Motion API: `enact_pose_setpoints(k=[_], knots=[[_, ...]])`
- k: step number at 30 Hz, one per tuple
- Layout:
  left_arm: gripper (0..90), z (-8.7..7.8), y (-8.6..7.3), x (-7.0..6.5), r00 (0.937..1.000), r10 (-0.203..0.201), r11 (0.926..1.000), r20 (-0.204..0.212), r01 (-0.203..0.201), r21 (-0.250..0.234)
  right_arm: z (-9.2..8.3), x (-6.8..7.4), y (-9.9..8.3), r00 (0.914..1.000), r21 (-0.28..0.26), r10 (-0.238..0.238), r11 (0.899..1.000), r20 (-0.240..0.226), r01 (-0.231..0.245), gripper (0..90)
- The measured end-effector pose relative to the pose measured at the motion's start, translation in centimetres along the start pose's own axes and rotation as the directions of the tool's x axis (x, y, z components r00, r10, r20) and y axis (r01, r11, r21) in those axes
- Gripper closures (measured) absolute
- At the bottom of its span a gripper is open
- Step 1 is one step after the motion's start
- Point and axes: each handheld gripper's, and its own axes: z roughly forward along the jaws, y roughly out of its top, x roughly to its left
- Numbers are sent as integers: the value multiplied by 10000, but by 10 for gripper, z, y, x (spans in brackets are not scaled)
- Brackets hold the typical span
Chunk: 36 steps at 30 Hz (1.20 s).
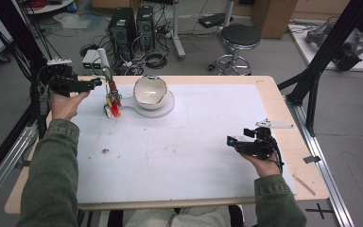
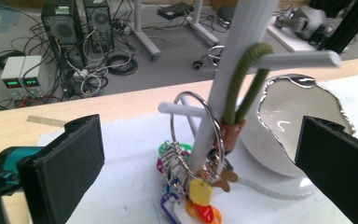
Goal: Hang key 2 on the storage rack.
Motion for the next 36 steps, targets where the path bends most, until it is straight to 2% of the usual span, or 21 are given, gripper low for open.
enact_pose_setpoints(k=[7,20,28,34,36], knots=[[16,-8,-10,-4,9999,-79,9998,77,80,-164,-1,-1,-1,10000,-49,-29,10000,66,30,102],[16,-15,-23,-13,9997,-95,9999,223,98,-115,-3,-2,-1,10000,-92,17,10000,89,-16,102],[16,-20,-35,-20,9991,-125,9996,395,136,-264,-5,-5,-2,9995,-227,247,9994,197,-243,102],[16,-22,-45,-23,9992,-180,9997,362,187,-182,-7,-6,-2,9992,-281,324,9991,240,-318,102],[17,-24,-49,-24,9985,-232,9994,497,245,-246,-7,-6,-2,9992,-287,322,9991,248,-315,102]])
